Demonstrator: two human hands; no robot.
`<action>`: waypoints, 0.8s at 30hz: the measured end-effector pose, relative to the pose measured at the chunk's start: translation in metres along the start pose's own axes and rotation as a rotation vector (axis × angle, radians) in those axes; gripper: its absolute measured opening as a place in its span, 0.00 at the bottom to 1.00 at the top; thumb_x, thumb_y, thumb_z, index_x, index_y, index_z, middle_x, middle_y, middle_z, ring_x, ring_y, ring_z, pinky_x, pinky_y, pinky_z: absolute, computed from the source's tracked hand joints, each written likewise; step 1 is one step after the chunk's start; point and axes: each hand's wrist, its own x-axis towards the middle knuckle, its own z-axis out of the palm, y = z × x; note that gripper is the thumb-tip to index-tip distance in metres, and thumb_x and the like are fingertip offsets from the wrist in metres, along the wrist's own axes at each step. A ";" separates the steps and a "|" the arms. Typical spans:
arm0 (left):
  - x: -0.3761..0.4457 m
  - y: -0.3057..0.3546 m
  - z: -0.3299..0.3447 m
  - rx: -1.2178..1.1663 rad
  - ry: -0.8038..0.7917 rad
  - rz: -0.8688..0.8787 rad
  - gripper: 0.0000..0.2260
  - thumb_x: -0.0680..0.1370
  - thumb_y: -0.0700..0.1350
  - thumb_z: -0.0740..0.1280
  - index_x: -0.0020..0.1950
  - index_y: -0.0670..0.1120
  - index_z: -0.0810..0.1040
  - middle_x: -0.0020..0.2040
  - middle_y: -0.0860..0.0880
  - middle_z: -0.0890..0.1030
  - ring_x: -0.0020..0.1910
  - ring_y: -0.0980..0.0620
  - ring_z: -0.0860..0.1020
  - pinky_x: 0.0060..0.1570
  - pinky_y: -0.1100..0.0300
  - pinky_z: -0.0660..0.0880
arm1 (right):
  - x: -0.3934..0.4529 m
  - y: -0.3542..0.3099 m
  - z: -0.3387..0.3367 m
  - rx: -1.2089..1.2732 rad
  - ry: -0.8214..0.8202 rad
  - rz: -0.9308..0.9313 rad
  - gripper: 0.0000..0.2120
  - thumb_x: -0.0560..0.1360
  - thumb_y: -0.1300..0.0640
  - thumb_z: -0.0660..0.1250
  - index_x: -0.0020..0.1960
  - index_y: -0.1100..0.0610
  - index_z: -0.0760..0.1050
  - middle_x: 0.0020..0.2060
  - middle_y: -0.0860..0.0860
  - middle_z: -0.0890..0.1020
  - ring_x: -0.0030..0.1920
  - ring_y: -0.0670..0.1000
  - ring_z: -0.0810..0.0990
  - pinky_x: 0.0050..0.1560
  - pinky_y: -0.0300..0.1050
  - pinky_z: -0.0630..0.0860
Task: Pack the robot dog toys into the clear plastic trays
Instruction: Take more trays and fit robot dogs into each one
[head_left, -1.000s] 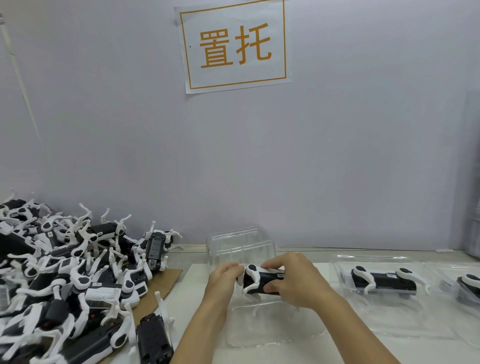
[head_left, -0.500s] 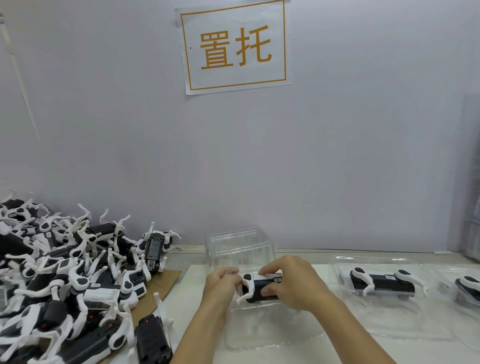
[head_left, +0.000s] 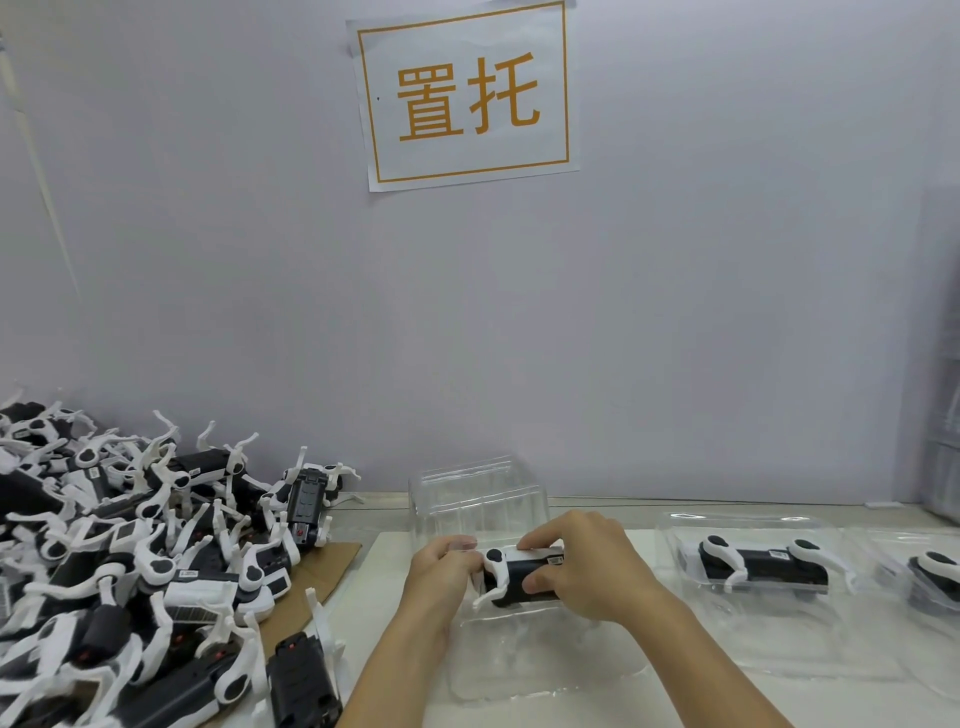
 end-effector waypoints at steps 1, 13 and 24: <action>0.000 0.000 0.000 0.003 -0.001 -0.004 0.11 0.72 0.34 0.69 0.52 0.45 0.81 0.52 0.44 0.81 0.54 0.48 0.78 0.55 0.51 0.76 | 0.000 0.000 0.000 0.000 -0.002 0.001 0.18 0.67 0.48 0.79 0.56 0.40 0.82 0.50 0.41 0.79 0.51 0.45 0.73 0.50 0.40 0.74; -0.003 0.010 0.001 0.102 0.013 -0.030 0.14 0.69 0.29 0.67 0.50 0.44 0.80 0.53 0.43 0.81 0.50 0.47 0.78 0.40 0.60 0.72 | 0.002 0.000 0.000 -0.030 -0.054 0.018 0.17 0.67 0.49 0.79 0.55 0.41 0.83 0.57 0.41 0.81 0.59 0.46 0.75 0.53 0.39 0.75; -0.020 0.033 -0.015 0.558 -0.266 0.239 0.07 0.77 0.44 0.66 0.47 0.53 0.83 0.57 0.54 0.79 0.58 0.58 0.75 0.52 0.62 0.69 | 0.001 0.001 -0.002 -0.029 -0.063 0.021 0.19 0.67 0.47 0.79 0.57 0.41 0.82 0.59 0.41 0.81 0.60 0.46 0.76 0.58 0.42 0.76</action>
